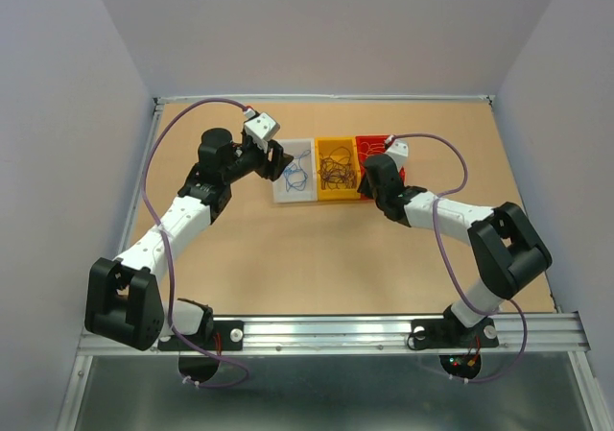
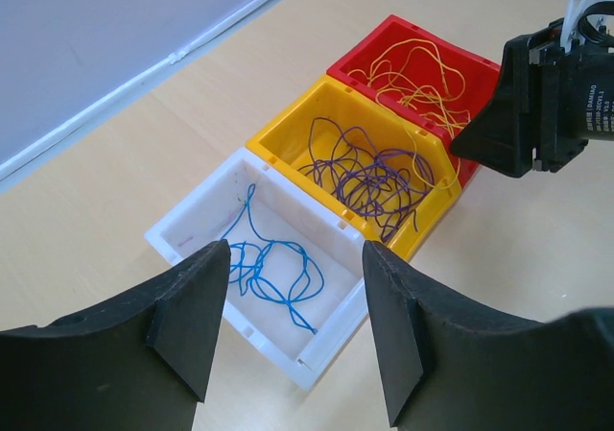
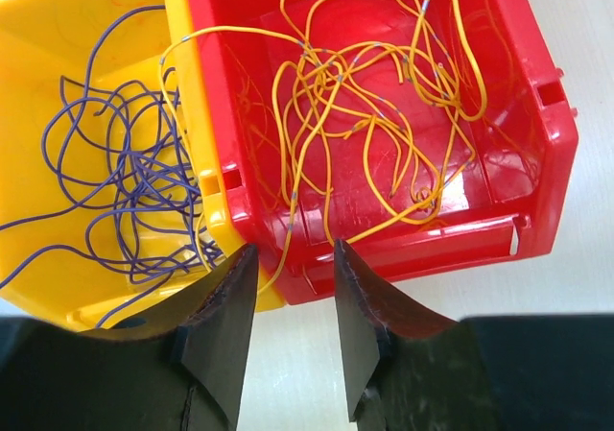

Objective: Untangle the cables

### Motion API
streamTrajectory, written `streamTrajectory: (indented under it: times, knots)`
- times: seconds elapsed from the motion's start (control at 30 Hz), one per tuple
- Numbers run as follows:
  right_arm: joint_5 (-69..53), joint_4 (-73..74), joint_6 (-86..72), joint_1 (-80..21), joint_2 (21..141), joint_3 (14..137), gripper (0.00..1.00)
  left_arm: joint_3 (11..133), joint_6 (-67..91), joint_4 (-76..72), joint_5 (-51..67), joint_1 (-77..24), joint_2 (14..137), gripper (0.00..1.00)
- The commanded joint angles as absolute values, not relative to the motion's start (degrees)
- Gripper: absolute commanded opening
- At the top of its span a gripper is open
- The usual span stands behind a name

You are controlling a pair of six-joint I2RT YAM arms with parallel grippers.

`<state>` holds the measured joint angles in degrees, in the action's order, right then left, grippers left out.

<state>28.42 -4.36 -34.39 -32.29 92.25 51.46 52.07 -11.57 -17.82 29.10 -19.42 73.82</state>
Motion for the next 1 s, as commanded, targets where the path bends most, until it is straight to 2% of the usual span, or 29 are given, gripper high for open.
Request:
streamTrajectory:
  times: [0.0, 0.27, 0.6, 0.77, 0.8, 0.9, 0.93, 0.97]
  knots:
    - [32.2, -5.5, -35.5, -32.1, 93.2, 53.3, 0.42, 51.3, -12.0, -21.0, 30.1, -19.3, 72.1, 0.69]
    - [29.4, -6.8, -34.5, -32.1, 92.1, 52.5, 0.39, 51.3, -12.0, -21.0, 30.1, -19.3, 72.0, 0.69]
    - [24.5, -6.9, -33.6, -32.1, 92.3, 52.8, 0.48, 51.4, -12.1, -20.9, 30.1, -19.3, 72.1, 0.69]
    - [24.3, -6.9, -33.1, -32.1, 95.7, 54.6, 0.38, 51.5, -12.1, -20.8, 30.2, -19.3, 72.3, 0.69]
    - [23.9, -6.9, -33.1, -32.1, 96.0, 54.9, 0.31, 51.5, -12.1, -20.8, 30.2, -19.3, 72.2, 0.69]
    - [23.5, -7.0, -33.2, -32.1, 95.9, 55.0, 0.22, 51.5, -12.1, -20.8, 30.2, -19.2, 72.4, 0.69]
    - [23.6, -7.0, -33.2, -32.1, 95.3, 54.7, 0.15, 51.5, -12.3, -20.8, 30.2, -19.3, 72.4, 0.69]
    - [23.8, -7.0, -33.3, -32.2, 94.9, 54.6, 0.13, 51.5, -12.3, -20.8, 30.2, -19.3, 72.3, 0.69]
